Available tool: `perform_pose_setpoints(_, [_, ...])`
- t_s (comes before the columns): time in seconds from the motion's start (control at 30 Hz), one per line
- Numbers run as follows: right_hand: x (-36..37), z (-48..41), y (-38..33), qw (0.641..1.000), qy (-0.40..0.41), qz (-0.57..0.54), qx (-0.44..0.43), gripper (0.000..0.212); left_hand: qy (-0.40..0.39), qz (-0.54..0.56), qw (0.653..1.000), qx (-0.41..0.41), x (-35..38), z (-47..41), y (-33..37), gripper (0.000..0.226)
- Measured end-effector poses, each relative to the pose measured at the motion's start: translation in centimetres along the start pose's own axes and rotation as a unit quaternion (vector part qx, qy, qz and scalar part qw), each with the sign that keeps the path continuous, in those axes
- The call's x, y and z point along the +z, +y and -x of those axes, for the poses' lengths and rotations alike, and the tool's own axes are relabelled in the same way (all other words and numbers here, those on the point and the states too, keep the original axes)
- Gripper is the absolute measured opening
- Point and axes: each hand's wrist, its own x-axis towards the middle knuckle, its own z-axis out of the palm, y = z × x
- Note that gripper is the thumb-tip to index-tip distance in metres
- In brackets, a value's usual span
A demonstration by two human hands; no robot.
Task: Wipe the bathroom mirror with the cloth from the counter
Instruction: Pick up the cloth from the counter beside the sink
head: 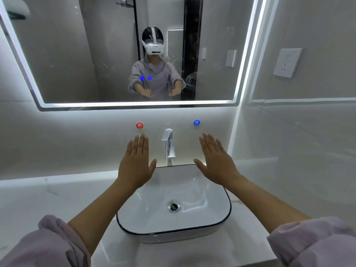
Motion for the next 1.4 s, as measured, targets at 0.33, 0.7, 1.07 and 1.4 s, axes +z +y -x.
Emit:
perform_pose_setpoints(0.33, [2.8,-6.1,5.8,0.999,0.010,-0.021,-0.047,0.081,0.021,0.003,1.000,-0.017,3.2,-6.6,4.1,0.074])
perform_pose_setpoints(0.7, [5.1,-10.5,11.4,0.997,0.006,-0.033,-0.069,0.084,-0.003,-0.010,0.999,-0.052,5.0,-12.3,7.3,0.077])
perform_pose_setpoints(1.07, [7.0,-11.7,12.0,0.998,0.011,-0.047,-0.028,0.074,0.011,0.015,0.999,-0.033,7.5,-15.2,6.8,0.078])
perform_pose_setpoints(1.4, [8.6,-11.4,16.4,0.995,-0.037,-0.063,0.065,0.074,-0.010,0.051,0.999,0.012,10.6,-19.2,9.7,0.079])
